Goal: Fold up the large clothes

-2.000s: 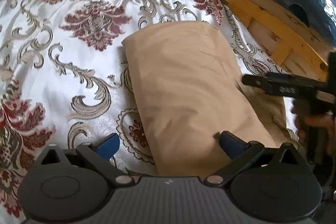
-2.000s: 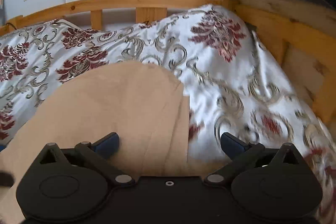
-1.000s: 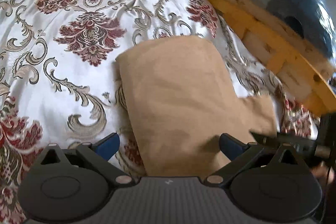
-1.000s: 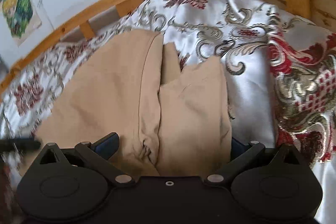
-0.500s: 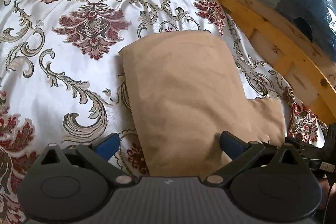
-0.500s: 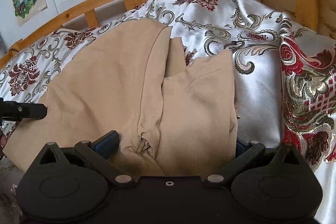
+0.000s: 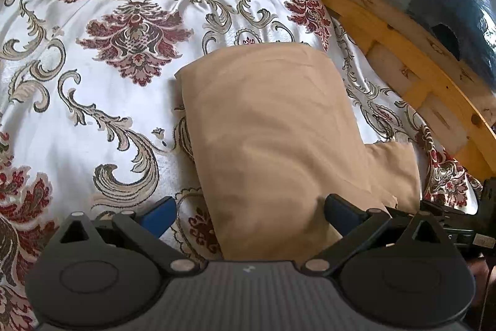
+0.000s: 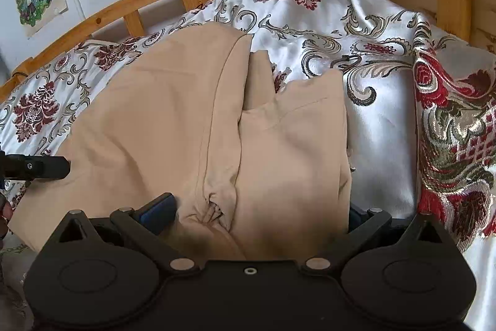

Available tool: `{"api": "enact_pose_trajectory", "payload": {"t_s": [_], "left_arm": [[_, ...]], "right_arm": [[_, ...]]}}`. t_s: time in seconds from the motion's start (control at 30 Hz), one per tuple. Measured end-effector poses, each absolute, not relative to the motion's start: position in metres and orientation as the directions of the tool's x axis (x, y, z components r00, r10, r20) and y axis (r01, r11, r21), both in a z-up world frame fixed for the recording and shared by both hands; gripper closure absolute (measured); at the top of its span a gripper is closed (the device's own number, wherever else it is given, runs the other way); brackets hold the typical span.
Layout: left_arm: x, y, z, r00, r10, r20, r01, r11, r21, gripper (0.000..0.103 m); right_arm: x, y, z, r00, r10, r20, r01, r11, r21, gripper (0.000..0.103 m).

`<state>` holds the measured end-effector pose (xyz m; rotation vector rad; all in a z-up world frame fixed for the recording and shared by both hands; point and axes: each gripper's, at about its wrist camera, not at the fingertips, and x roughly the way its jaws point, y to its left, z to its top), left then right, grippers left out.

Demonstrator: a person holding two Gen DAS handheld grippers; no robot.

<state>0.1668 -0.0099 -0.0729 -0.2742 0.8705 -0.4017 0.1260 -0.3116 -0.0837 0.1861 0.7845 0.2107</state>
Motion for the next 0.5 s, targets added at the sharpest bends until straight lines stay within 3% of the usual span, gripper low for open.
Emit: {"api": "enact_pose_trajectory", "payload": {"t_s": [0.13, 0.37, 0.5], "left_arm": [[0.171, -0.006, -0.078, 0.547, -0.479, -0.686, 0.215, 0.873, -0.438, 0.000], [0.191, 0.014, -0.105, 0.452, -0.623, -0.639, 0.156, 0.760, -0.631, 0.000], [0.196, 0.011, -0.109, 0.445, -0.636, -0.631, 0.173, 0.752, -0.636, 0.000]], "right_arm": [[0.126, -0.312, -0.084, 0.687, 0.262, -0.678, -0.116, 0.960, 0.253, 0.001], [0.122, -0.313, -0.086, 0.701, 0.279, -0.656, -0.123, 0.954, 0.274, 0.001], [0.117, -0.314, -0.088, 0.720, 0.302, -0.625, -0.145, 0.946, 0.291, 0.010]]}}
